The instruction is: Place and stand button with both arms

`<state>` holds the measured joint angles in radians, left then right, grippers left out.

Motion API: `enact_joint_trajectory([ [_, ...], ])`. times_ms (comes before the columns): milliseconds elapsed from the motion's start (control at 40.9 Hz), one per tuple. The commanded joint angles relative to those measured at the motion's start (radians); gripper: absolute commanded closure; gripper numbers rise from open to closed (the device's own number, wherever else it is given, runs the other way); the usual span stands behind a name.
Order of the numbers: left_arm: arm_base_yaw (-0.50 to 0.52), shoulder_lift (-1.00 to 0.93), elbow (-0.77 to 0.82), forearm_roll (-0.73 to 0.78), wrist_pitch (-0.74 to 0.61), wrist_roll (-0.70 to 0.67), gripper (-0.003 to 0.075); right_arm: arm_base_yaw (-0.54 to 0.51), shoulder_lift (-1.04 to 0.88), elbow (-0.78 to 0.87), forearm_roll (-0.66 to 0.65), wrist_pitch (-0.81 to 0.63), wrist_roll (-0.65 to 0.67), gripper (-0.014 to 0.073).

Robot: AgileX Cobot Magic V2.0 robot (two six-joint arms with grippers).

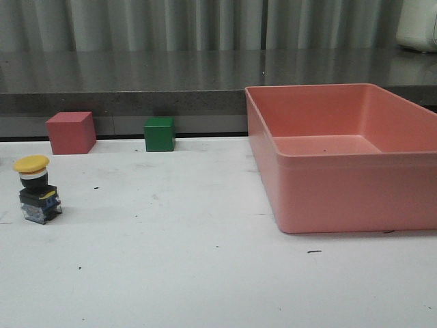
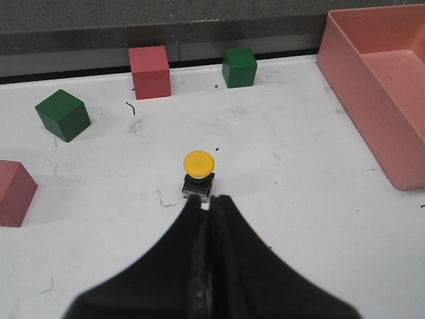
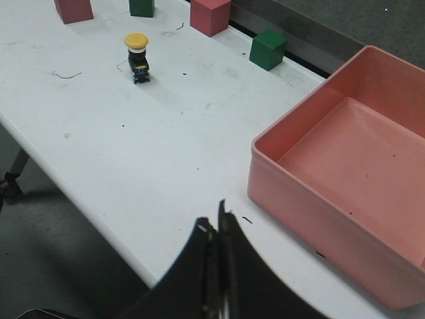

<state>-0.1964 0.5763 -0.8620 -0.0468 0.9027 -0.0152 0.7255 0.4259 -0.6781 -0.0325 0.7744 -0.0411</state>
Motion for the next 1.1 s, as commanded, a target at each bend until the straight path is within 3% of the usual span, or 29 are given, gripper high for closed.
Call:
enact_joint_trajectory([
  [0, 0.0, 0.004, -0.032, -0.002, -0.074, -0.003, 0.074, -0.004, 0.005, -0.023, 0.001, -0.072, -0.007, 0.0662],
  [440, 0.02, -0.064, 0.028, 0.01, -0.13, -0.001, 0.074, -0.004, 0.005, -0.023, 0.001, -0.073, -0.007, 0.0662],
  [611, 0.128, -0.202, 0.233, 0.047, -0.316, -0.001, 0.074, -0.004, 0.005, -0.023, 0.001, -0.073, -0.007, 0.0662],
  [783, 0.215, -0.386, 0.532, -0.014, -0.61, -0.001, 0.074, -0.004, 0.005, -0.023, 0.001, -0.073, -0.007, 0.0662],
  [1076, 0.239, -0.606, 0.86, -0.055, -0.88, -0.001, 0.074, -0.004, 0.005, -0.023, 0.001, -0.073, -0.007, 0.0662],
])
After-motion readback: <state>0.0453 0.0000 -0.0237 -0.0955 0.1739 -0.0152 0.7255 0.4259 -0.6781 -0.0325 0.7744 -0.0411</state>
